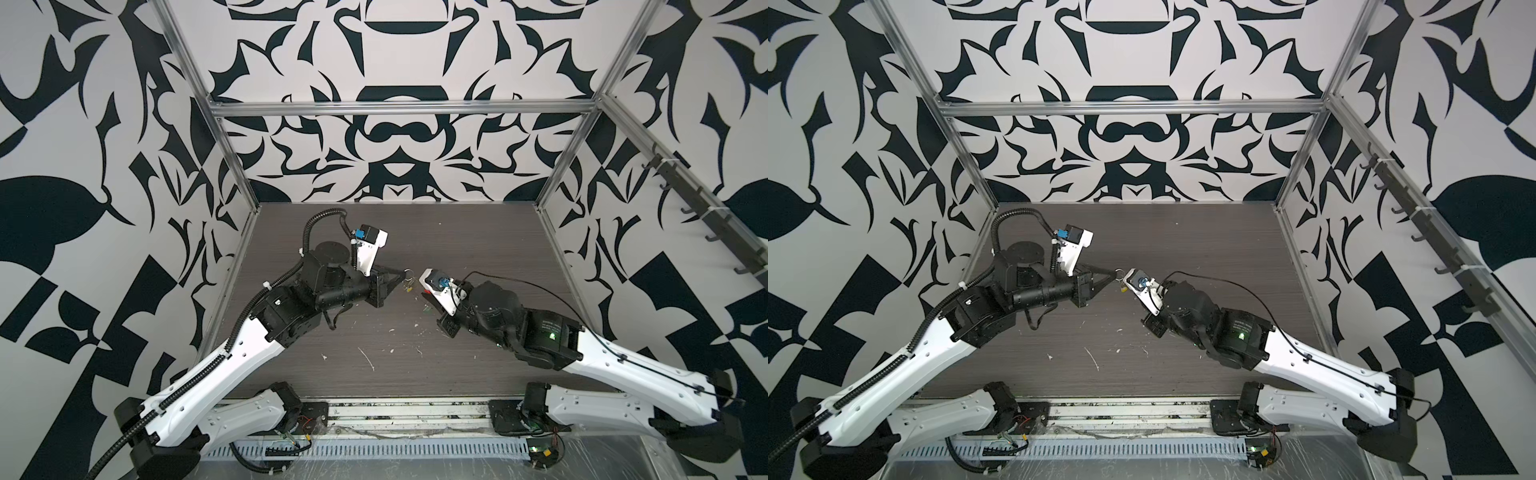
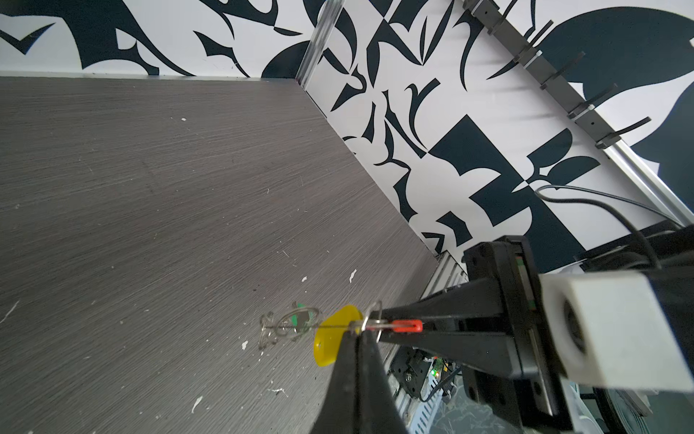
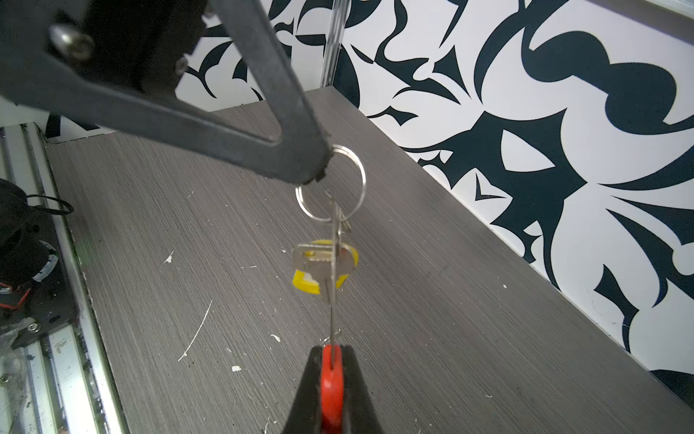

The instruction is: Remove the keys from the keyring

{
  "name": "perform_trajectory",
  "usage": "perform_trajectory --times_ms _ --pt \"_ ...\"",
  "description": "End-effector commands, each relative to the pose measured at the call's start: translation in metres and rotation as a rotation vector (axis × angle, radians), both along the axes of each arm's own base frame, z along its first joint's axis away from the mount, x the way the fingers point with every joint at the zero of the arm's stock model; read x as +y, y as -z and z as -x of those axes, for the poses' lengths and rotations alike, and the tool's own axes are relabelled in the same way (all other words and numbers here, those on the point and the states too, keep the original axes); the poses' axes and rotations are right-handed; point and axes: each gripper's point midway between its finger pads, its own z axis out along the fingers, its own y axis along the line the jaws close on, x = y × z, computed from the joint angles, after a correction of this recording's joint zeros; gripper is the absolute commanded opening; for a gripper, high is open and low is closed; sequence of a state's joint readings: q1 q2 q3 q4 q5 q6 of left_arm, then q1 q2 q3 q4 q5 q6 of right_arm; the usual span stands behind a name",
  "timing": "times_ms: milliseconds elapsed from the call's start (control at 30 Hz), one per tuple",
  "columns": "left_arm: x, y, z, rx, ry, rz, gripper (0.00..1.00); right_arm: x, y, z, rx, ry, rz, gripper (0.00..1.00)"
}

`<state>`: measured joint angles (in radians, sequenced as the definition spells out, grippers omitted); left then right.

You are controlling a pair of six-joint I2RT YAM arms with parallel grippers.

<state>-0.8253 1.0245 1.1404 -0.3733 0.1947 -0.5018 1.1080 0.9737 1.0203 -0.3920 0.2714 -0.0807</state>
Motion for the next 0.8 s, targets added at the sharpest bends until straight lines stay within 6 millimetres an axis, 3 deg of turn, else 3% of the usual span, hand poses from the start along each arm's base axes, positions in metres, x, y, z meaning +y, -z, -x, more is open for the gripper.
perform_trajectory --times_ms 0,767 --pt "0.008 -0.0061 -0.0088 0.001 -0.064 -0.01 0.0 -0.0034 -0.0517 0.003 -0.073 -0.003 -0.117 0.0" --pt "0.0096 0.0009 -0.009 0.05 -0.076 -0.049 0.0 0.0031 -0.0518 -0.0059 -0.119 0.012 -0.096 0.0"
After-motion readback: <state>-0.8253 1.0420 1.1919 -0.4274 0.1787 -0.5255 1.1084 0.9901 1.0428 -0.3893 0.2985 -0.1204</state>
